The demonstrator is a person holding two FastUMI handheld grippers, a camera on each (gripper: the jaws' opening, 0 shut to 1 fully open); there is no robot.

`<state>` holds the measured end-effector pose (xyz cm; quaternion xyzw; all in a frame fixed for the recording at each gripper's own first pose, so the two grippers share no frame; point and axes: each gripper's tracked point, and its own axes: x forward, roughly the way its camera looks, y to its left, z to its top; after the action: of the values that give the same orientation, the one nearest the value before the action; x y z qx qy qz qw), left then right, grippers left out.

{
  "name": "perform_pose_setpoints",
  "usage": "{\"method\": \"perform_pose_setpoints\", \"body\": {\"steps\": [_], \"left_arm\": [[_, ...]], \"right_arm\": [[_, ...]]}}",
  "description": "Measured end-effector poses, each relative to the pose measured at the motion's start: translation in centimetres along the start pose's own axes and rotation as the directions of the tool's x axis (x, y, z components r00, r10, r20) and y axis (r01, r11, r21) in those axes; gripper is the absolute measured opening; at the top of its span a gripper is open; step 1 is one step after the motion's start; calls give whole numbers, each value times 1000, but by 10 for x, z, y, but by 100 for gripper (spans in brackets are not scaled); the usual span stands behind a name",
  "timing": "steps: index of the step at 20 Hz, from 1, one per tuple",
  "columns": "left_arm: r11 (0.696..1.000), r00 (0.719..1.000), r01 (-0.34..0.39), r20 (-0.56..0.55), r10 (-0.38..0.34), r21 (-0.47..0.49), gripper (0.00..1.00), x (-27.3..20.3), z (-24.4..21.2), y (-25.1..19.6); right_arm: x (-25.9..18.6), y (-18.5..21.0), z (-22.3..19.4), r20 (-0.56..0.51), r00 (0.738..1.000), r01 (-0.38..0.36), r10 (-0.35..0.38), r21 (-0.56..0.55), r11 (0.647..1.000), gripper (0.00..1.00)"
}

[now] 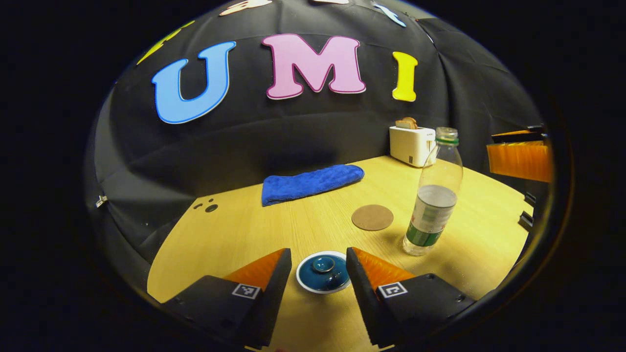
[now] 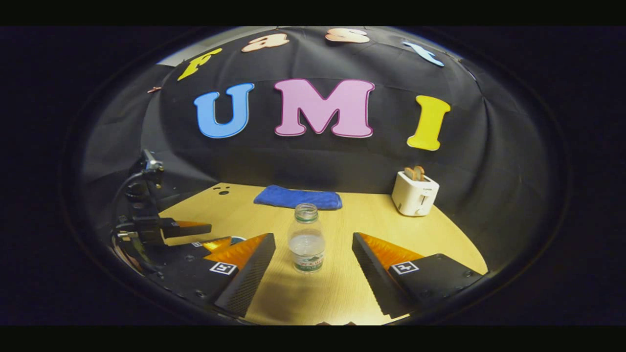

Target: Open the teacup lid with one hand, grasp the water bottle and pour water into the teacup with the other hand; after pouring, place the water bottle on the coaster and then close the teacup lid.

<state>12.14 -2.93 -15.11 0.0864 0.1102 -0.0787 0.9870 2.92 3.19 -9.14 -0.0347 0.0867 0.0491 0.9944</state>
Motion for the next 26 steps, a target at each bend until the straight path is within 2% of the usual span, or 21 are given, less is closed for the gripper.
{"method": "perform_pose_setpoints", "body": {"steps": [5,6,7,8,9,10,12,15,17,18,19,20,21,22,24,25,26], "left_arm": [[1000,1000,4,-25,-4,-14,64,22,-18,1],[1000,999,11,-31,-12,-19,72,24,-22,-1],[999,999,22,-31,-22,-26,59,26,-23,-2],[999,999,28,-28,-29,-31,58,28,-23,-1],[999,999,34,-24,-35,-30,49,30,-21,-2],[999,999,38,-25,-38,-26,58,30,-23,-3],[999,999,41,-21,-41,-14,57,30,-21,-4],[999,999,33,-20,-34,-10,42,26,-22,-5],[1000,999,28,-24,-29,-12,40,26,-24,-5],[1000,999,27,-24,-27,-10,35,26,-26,-6],[1000,999,26,-20,-26,-6,37,26,-25,-7],[1000,1000,24,-16,-24,1,32,26,-25,-7],[1000,1000,24,-12,-24,4,34,25,-25,-7],[1000,1000,24,-6,-24,2,30,25,-24,-7],[999,1000,31,3,-31,-9,31,26,-23,-6],[999,999,35,6,-35,-13,26,26,-22,-6],[999,999,38,7,-38,-19,25,26,-21,-6]], "right_arm": [[2,-3,-28,-50,999,-21,19,-30,999,98],[3,-3,-33,-62,998,-22,21,-29,999,98],[4,-4,-37,-75,997,-21,19,-26,999,98],[5,-3,-40,-84,996,-21,19,-19,1000,98],[5,-1,-41,-87,996,-21,20,-11,1000,98],[6,1,-42,-89,996,-23,23,-6,1000,99],[8,6,-43,-93,995,-33,33,-6,999,98],[12,12,-41,-85,995,-49,47,-14,999,98],[16,14,-41,-81,995,-52,51,-15,999,98],[19,15,-41,-79,996,-52,51,-13,999,98],[21,14,-42,-78,996,-51,50,-12,999,99],[24,15,-44,-78,996,-50,49,-11,999,99],[27,16,-47,-79,996,-48,47,-11,999,98],[30,16,-50,-81,996,-47,46,-12,999,98],[36,20,-57,-88,995,-52,51,-2,999,98],[39,21,-60,-90,995,-51,51,5,999,98],[41,21,-63,-92,995,-47,47,9,999,99]]}}
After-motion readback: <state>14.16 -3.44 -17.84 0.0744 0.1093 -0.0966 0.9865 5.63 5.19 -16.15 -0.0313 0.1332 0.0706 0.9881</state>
